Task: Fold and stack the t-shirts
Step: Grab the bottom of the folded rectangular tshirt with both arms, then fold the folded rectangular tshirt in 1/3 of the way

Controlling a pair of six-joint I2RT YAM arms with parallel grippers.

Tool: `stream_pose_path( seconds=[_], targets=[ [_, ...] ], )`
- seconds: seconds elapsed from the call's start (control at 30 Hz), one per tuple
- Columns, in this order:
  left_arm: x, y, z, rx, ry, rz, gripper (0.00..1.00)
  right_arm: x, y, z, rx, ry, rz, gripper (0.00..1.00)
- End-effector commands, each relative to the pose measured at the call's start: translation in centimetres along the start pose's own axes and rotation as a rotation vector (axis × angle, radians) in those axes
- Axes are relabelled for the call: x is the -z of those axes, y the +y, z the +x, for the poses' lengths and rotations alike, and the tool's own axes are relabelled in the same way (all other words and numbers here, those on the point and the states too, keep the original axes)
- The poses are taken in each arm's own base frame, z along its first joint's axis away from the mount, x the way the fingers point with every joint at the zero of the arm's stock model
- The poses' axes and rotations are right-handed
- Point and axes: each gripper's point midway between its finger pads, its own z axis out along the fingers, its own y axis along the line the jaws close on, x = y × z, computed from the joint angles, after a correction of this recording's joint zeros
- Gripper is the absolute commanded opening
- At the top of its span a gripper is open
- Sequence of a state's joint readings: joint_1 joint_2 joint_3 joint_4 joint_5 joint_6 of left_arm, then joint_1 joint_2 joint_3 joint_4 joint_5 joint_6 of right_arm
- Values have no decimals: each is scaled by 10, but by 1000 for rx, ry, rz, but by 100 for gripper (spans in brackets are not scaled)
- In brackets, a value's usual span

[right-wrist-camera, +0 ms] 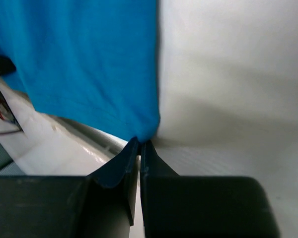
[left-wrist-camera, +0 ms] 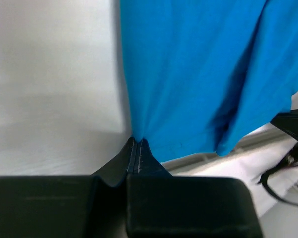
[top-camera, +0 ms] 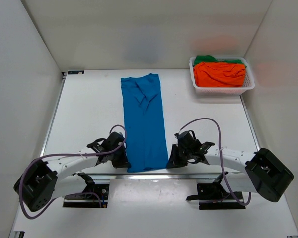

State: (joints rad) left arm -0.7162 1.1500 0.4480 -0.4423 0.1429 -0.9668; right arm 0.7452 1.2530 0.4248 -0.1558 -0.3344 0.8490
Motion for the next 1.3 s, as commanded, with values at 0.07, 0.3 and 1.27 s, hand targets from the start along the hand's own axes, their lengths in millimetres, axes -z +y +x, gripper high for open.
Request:
stream_pose_path(
  seconds=[0.07, 0.3, 1.27],
  targets=[
    [9, 17, 28, -19, 61, -5, 0, 10, -3, 44, 33, 137, 1, 1],
    [26, 8, 18, 0, 44, 40, 0, 28, 33, 33, 101, 163, -53, 0],
    [0, -50, -323, 217, -247, 187, 27, 23, 37, -345, 148, -188, 1, 39]
  ],
)
